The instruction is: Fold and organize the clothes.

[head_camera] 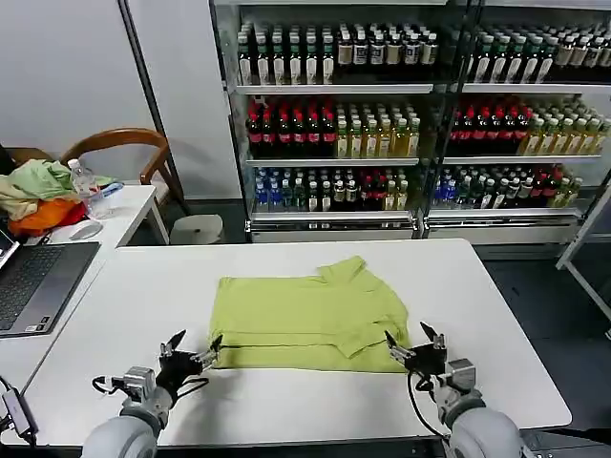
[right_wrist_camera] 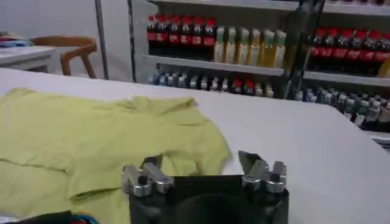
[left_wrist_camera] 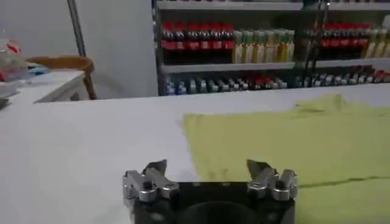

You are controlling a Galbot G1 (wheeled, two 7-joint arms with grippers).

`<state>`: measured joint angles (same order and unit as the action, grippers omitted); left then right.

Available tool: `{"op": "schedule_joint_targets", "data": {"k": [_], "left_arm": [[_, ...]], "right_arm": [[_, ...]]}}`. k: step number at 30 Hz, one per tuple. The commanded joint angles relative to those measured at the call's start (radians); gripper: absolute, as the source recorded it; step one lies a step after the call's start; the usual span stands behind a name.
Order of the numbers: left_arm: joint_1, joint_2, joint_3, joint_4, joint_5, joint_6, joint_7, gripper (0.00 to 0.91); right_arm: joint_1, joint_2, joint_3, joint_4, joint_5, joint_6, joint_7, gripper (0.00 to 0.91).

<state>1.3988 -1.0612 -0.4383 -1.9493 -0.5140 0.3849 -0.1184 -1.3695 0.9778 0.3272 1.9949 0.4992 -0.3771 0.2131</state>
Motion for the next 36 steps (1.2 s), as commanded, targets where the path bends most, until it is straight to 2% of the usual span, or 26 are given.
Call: {"op": "schedule_joint_targets", "data": {"k": [1, 7, 8, 9, 10, 11, 29, 36], "left_arm": [[0.02, -0.021, 0.018, -0.025, -0.036, 0.078, -0.079, 0.907], [-0.004, -0.014, 0.015, 0.007, -0.043, 0.065, -0.087, 0.907], [-0.004, -0.011, 0.015, 0.014, -0.043, 0.067, -0.083, 0.907], [-0.005, -0.011, 0.015, 0.017, -0.043, 0.07, -0.084, 0.171], [-0.006, -0.011, 0.016, 0.022, -0.045, 0.069, -0.08, 0.05], [-0.007, -0.012, 0.015, 0.028, -0.045, 0.062, -0.061, 0.04], [-0.012, -0.023, 0.03, 0.041, -0.012, 0.093, -0.016, 0.05], [0.039, -0.022, 0.013, -0.001, 0.068, 0.09, 0.099, 0.04]], "right_arm": [[-0.087, -0.008, 0.033, 0.023, 0.004, -0.006, 0.005, 0.907], [-0.071, 0.009, -0.003, -0.003, 0.011, -0.015, 0.005, 0.907], [-0.066, 0.01, -0.007, -0.007, 0.017, -0.015, 0.007, 0.191], [-0.065, 0.01, -0.007, -0.009, 0.017, -0.014, 0.006, 0.0], [-0.062, 0.01, -0.007, -0.012, 0.017, -0.012, 0.0, 0.0], [-0.058, 0.011, -0.007, -0.015, 0.024, -0.007, -0.002, 0.0], [-0.054, 0.009, -0.011, -0.008, 0.035, -0.004, -0.01, 0.0], [-0.09, 0.004, -0.01, 0.028, 0.028, -0.003, -0.012, 0.0]]}}
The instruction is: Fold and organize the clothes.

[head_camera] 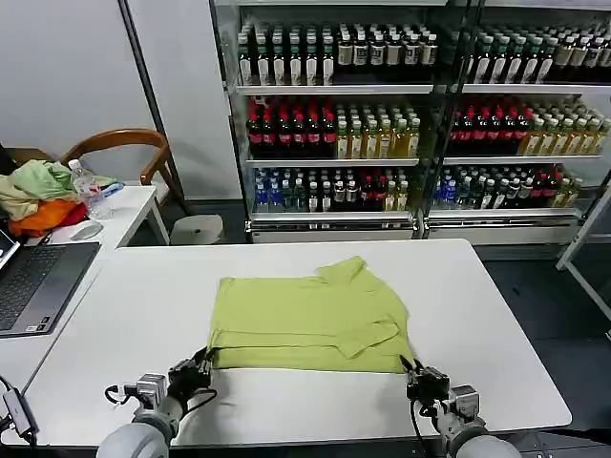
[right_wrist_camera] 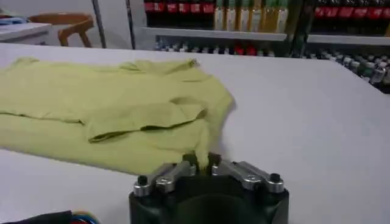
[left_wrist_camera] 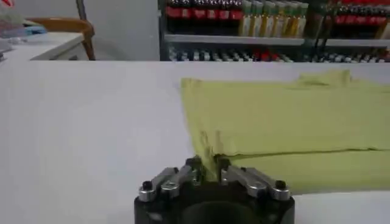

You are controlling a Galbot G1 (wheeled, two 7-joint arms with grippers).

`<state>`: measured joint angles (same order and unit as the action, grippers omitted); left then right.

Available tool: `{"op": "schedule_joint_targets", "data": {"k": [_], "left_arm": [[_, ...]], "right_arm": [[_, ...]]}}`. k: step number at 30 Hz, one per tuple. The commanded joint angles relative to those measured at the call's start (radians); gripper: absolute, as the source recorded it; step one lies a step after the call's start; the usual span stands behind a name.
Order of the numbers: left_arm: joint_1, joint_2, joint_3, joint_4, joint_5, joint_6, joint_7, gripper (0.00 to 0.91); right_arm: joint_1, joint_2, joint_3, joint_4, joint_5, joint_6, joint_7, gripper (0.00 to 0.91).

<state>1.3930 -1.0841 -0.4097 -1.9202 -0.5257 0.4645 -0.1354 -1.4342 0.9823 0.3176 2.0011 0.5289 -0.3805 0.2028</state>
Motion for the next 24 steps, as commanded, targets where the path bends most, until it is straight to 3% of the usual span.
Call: {"op": "schedule_joint_targets", "data": {"k": [1, 12, 24], "left_arm": [[0.064, 0.004, -0.02, -0.05, 0.08, 0.013, 0.116, 0.04], [0.263, 0.028, -0.12, -0.196, 0.107, -0.025, 0.077, 0.04], [0.379, 0.014, -0.18, -0.27, 0.11, -0.052, 0.074, 0.04]], "right_arm": [[-0.041, -0.002, 0.002, 0.041, -0.003, 0.001, -0.002, 0.0], [-0.253, -0.03, 0.081, 0.179, -0.054, 0.024, -0.006, 0.0], [-0.341, -0.035, 0.112, 0.235, -0.107, 0.042, -0.008, 0.0]]}}
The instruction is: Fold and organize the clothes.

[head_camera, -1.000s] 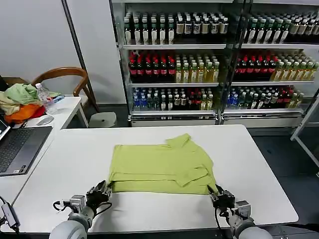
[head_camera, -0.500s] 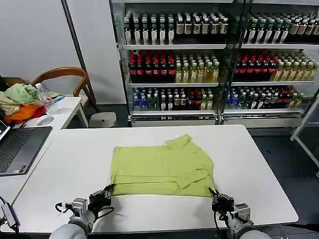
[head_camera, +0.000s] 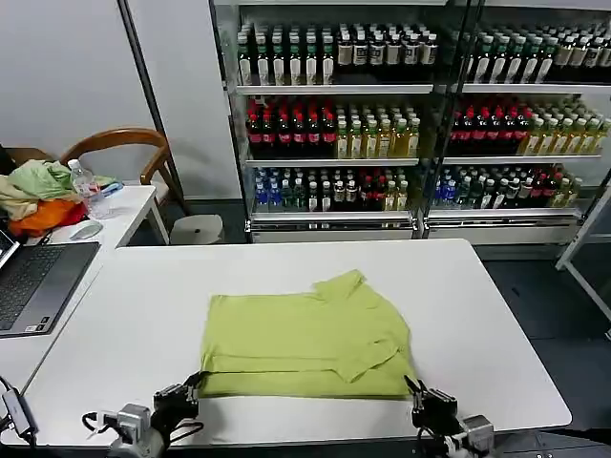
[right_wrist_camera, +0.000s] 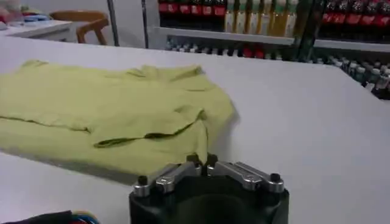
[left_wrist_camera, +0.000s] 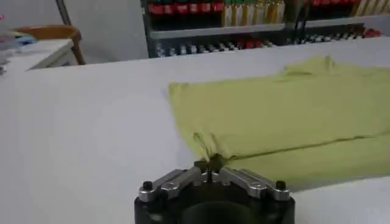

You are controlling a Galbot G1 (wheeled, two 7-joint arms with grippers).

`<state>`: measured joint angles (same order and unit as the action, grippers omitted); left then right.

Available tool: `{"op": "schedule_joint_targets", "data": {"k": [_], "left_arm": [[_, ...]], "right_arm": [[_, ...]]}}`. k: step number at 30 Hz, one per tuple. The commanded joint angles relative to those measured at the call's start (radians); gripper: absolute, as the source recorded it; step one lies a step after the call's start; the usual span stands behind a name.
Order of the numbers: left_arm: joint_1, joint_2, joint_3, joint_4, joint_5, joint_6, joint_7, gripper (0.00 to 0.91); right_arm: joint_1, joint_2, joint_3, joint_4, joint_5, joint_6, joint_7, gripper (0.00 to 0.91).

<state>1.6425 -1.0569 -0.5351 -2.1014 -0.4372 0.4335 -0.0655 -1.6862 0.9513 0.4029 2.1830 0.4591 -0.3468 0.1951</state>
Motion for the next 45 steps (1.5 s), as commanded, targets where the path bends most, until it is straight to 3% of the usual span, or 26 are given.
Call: {"op": "schedule_joint_targets", "data": {"k": [1, 13, 16, 17, 18, 24, 28, 33, 40, 45], "left_arm": [[0.131, -0.014, -0.057, -0.09, 0.021, -0.02, 0.005, 0.04], [0.144, -0.018, -0.05, -0.067, 0.037, -0.027, -0.001, 0.04], [0.123, -0.032, -0.032, -0.044, 0.064, -0.028, -0.028, 0.05], [0.12, -0.036, -0.026, -0.046, 0.068, -0.026, -0.032, 0.081], [0.119, -0.037, -0.025, -0.049, 0.068, -0.024, -0.03, 0.907], [0.118, -0.033, -0.04, -0.091, 0.059, -0.017, -0.033, 0.907], [0.122, -0.021, -0.058, -0.149, 0.046, 0.057, -0.033, 0.907], [0.033, 0.014, -0.058, -0.143, 0.003, 0.054, -0.036, 0.907], [-0.159, 0.027, -0.002, -0.032, -0.056, 0.075, -0.049, 0.907], [-0.298, 0.057, 0.02, 0.086, -0.113, 0.12, -0.036, 0.907]], "right_arm": [[-0.09, -0.004, 0.027, 0.055, -0.039, 0.009, 0.0, 0.0], [-0.092, 0.003, 0.022, 0.046, -0.049, 0.014, 0.004, 0.0], [-0.079, 0.007, -0.001, 0.02, -0.091, 0.028, -0.001, 0.0], [-0.077, 0.009, -0.006, 0.016, -0.096, 0.034, -0.001, 0.877], [-0.077, 0.01, -0.007, 0.017, -0.095, 0.033, 0.0, 0.907], [-0.089, 0.003, 0.029, 0.06, -0.085, 0.019, 0.002, 0.907], [-0.094, -0.04, 0.087, 0.115, -0.06, -0.011, -0.002, 0.907], [0.045, -0.083, 0.129, 0.119, 0.081, -0.06, 0.01, 0.907], [0.438, -0.035, -0.102, -0.088, 0.139, -0.145, 0.056, 0.907], [0.653, 0.005, -0.21, -0.221, 0.151, -0.209, 0.088, 0.907]]}}
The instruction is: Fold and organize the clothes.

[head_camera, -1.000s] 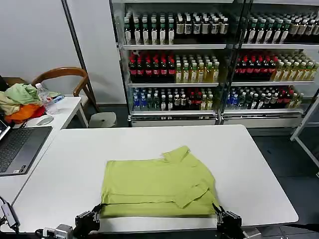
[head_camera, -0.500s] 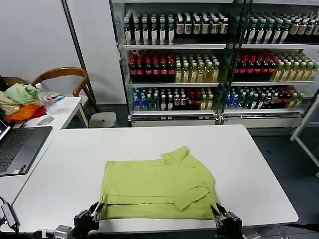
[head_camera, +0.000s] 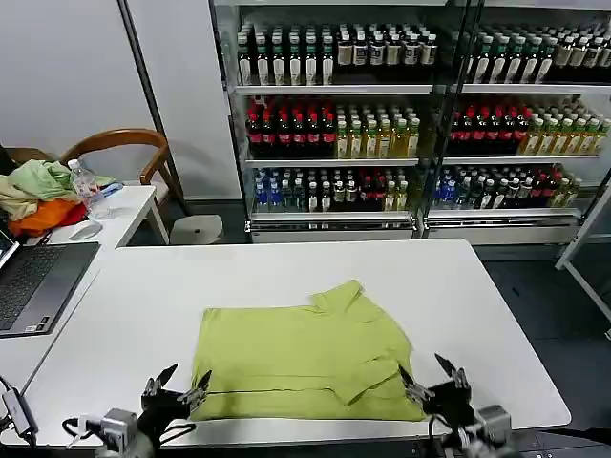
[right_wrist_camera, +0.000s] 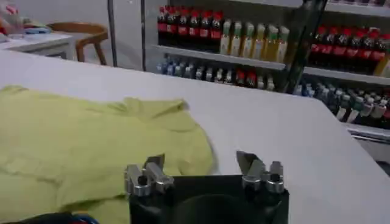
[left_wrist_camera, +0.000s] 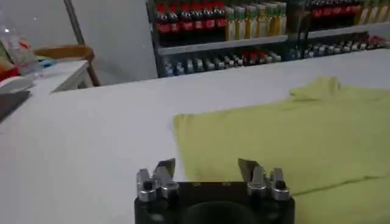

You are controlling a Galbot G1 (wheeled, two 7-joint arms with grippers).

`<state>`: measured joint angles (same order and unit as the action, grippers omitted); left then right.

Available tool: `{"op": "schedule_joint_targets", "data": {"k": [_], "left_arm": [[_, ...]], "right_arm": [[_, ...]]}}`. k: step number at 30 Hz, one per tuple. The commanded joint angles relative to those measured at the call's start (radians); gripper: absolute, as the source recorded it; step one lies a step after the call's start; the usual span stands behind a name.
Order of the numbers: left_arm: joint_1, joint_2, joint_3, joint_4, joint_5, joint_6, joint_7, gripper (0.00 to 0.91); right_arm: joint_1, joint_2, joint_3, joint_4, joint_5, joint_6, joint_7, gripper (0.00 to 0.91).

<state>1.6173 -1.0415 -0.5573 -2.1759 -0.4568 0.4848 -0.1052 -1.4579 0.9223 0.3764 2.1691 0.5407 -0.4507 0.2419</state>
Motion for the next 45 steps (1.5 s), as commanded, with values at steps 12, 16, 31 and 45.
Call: {"op": "schedule_joint_targets", "data": {"k": [12, 16, 31, 45], "left_arm": [[-0.511, 0.058, 0.124, 0.494, -0.11, 0.037, 0.063, 0.907], [-0.561, 0.055, 0.157, 0.558, -0.105, 0.027, 0.076, 0.907], [-0.627, 0.048, 0.196, 0.654, -0.087, -0.05, 0.123, 0.907], [-0.648, 0.03, 0.223, 0.682, -0.087, -0.05, 0.141, 0.191]], "right_arm": [[0.758, 0.178, -0.377, -0.522, 0.079, -0.126, 0.012, 0.907], [0.825, 0.249, -0.4, -0.68, 0.079, -0.118, 0.012, 0.907], [0.879, 0.393, -0.396, -0.936, 0.09, -0.056, 0.0, 0.907], [0.886, 0.403, -0.394, -0.952, 0.124, -0.082, 0.021, 0.0]]}}
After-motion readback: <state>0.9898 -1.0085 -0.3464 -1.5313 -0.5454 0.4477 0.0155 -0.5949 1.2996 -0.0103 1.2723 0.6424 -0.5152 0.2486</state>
